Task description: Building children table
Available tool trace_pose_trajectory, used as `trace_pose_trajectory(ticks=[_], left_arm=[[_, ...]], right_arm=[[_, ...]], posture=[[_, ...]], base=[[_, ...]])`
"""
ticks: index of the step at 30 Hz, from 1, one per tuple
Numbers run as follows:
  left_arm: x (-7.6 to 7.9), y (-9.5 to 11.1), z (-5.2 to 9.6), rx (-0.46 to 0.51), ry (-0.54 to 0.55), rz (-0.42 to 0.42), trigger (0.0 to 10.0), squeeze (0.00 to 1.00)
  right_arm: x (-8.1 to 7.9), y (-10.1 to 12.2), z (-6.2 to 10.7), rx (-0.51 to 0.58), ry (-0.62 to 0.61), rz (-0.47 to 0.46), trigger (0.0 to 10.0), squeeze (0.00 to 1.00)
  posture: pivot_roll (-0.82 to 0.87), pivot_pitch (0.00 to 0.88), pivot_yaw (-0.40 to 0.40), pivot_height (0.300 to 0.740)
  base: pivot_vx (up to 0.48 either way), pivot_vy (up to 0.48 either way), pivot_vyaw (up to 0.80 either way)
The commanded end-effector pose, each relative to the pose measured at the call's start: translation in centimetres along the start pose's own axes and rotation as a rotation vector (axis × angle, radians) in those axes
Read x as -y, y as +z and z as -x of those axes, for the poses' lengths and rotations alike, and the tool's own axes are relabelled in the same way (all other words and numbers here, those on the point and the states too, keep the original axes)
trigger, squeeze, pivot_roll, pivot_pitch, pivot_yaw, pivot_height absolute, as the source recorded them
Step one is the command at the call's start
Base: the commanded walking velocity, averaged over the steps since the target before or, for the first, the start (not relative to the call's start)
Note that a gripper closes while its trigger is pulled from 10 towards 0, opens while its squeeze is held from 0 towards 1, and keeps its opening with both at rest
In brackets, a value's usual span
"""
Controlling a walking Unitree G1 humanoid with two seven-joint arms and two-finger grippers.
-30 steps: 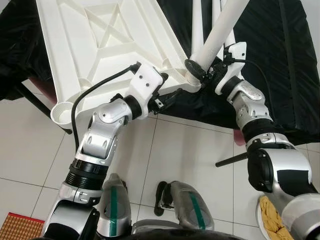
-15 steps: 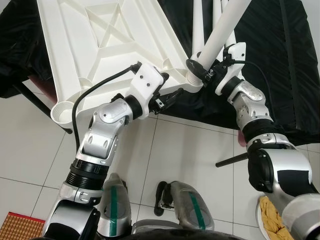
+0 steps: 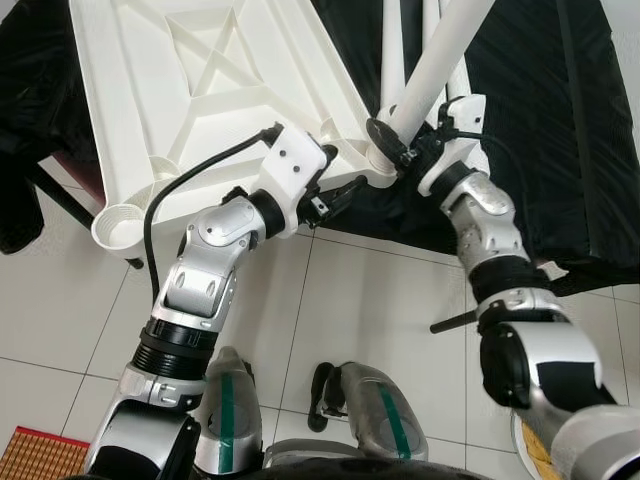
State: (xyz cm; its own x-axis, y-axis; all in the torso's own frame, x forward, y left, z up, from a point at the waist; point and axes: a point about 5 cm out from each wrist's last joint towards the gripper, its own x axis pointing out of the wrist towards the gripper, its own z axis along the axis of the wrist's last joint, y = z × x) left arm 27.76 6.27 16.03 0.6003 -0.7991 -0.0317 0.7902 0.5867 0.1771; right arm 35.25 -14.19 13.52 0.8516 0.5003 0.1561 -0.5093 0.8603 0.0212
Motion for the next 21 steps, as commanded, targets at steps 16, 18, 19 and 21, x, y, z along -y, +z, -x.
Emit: trace_pose_trajectory(ticks=[16, 18, 19, 21], left_arm=[[-0.8, 0.7, -0.6, 0.009, 0.035, -0.032, 10.0, 0.00], [-0.9, 0.9, -0.8, 0.013, 0.032, -0.036, 10.0, 0.00], [-0.9, 0.9, -0.8, 0.013, 0.032, -0.036, 10.0, 0.00], [-1.0, 0.9, -0.8, 0.015, 0.033, -0.037, 10.0, 0.00]], right_arm=[[-1.3, -1.5, 1.2, 0.022, -0.433, -0.065, 10.0, 0.00], [-1.6, -1.8, 1.2, 0.011, -0.489, -0.066, 10.0, 0.00], [-1.6, -1.8, 1.2, 0.011, -0.489, -0.066, 10.0, 0.00], [-1.9, -1.9, 1.1, 0.004, -0.512, -0.050, 10.0, 0.00]], posture=[[0.07, 0.046, -0.086, 0.740], [0.06, 0.044, -0.086, 0.740], [0.06, 0.044, -0.086, 0.740], [0.06, 0.043, -0.086, 0.740]], base=[[0.000, 0.000, 0.00], [0.000, 0.000, 0.00], [0.000, 0.000, 0.00], [0.000, 0.000, 0.00]])
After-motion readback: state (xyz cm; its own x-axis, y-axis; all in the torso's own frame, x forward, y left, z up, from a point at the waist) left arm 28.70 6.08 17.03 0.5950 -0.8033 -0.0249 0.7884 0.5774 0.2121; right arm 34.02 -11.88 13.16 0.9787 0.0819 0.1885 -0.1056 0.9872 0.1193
